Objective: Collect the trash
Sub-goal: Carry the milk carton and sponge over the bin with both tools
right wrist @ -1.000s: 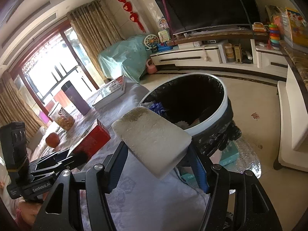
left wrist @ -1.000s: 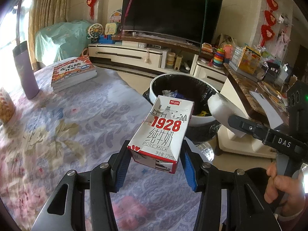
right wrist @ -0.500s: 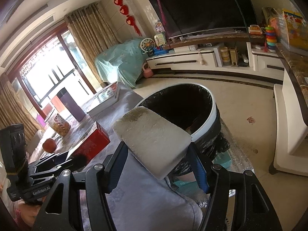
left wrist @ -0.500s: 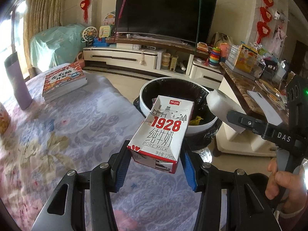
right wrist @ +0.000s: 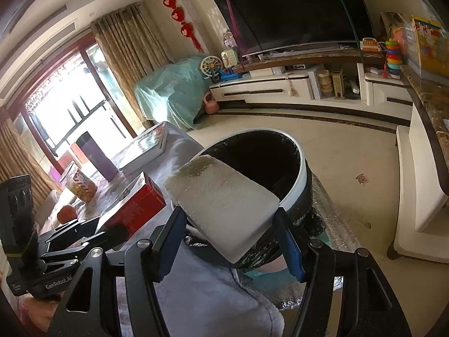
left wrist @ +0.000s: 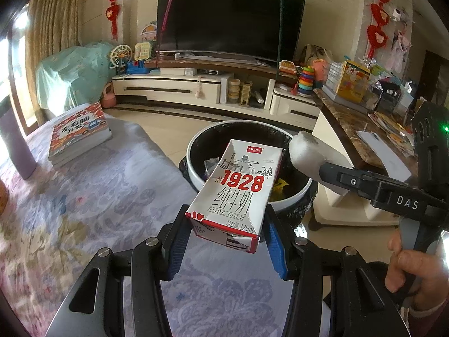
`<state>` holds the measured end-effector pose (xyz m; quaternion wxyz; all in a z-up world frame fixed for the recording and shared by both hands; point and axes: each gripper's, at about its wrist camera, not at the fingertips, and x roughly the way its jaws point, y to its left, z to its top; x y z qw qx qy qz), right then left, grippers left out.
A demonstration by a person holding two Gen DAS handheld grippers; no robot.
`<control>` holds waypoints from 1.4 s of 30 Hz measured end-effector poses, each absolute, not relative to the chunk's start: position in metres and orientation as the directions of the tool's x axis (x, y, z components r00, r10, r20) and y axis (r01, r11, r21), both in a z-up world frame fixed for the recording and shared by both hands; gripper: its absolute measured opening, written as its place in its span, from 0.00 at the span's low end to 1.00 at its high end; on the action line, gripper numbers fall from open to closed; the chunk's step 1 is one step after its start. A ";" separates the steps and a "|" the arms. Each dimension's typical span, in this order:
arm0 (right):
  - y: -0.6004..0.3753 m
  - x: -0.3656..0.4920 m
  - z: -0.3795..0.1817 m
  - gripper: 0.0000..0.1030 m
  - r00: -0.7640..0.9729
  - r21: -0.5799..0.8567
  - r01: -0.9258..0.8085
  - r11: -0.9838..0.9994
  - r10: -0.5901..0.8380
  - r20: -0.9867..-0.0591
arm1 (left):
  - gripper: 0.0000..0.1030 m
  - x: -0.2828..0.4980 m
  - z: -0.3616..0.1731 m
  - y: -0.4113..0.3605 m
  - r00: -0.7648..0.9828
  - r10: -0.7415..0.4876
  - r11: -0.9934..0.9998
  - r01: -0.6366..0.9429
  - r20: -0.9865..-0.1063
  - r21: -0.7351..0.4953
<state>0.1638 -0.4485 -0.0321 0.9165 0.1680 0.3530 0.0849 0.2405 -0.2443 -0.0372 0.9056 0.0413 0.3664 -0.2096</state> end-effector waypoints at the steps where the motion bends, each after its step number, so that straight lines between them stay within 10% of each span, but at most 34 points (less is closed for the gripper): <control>1: -0.450 0.166 -0.032 0.63 0.736 0.366 -0.037 0.930 0.273 -0.619 | 0.47 0.243 -0.037 -0.246 0.643 -0.349 0.908 0.412 -0.682 -0.077; 42: -0.458 0.237 -0.037 0.64 0.676 0.260 -0.037 0.965 0.216 -0.704 | 0.47 0.320 -0.044 -0.291 0.610 -0.290 0.903 0.430 -0.738 0.001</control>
